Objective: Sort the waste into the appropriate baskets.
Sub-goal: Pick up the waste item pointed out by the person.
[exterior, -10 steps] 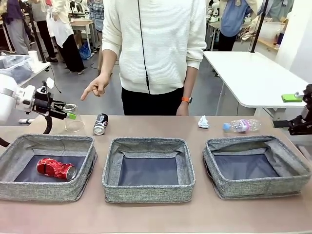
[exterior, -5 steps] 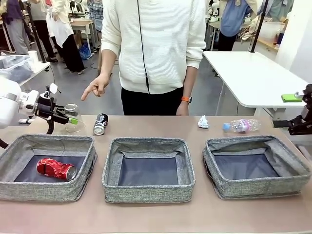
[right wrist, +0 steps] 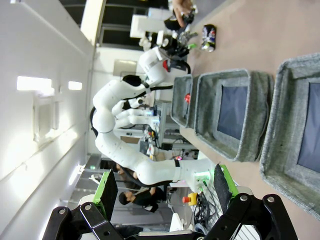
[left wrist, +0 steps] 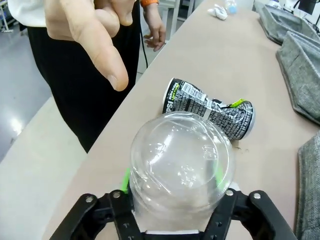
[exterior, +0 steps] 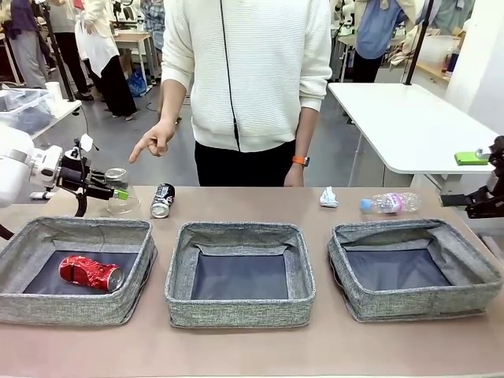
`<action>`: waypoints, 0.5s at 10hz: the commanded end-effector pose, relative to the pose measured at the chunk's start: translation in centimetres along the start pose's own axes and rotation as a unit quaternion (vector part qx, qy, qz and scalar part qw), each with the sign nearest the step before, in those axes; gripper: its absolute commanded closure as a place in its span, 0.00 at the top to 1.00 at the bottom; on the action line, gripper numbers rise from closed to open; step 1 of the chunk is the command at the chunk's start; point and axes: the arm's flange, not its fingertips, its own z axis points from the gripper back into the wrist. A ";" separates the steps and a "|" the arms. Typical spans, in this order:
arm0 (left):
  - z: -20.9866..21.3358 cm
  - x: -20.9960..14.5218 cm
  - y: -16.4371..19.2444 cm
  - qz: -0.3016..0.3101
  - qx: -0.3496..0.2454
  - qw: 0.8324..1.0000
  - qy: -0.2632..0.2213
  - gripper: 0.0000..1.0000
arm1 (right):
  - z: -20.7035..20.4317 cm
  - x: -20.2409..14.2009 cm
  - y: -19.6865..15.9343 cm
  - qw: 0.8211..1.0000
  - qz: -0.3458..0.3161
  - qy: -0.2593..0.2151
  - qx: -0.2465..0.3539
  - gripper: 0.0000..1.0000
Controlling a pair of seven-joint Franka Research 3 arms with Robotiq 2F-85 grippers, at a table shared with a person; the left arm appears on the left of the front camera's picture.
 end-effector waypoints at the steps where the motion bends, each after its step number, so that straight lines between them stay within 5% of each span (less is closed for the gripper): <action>1: 0.1 0.2 -0.1 0.004 -0.002 1.000 0.009 0.43 | 0.1 0.1 0.3 1.000 0.001 -0.001 0.007 1.00; 3: 0.5 0.3 -0.2 -0.008 -0.004 1.000 0.006 0.31 | 0.1 0.1 0.3 1.000 0.001 -0.001 0.007 1.00; 5: 1.4 0.6 -0.4 -0.002 0.005 1.000 0.004 0.31 | 0.1 0.1 0.3 1.000 0.001 -0.001 0.007 1.00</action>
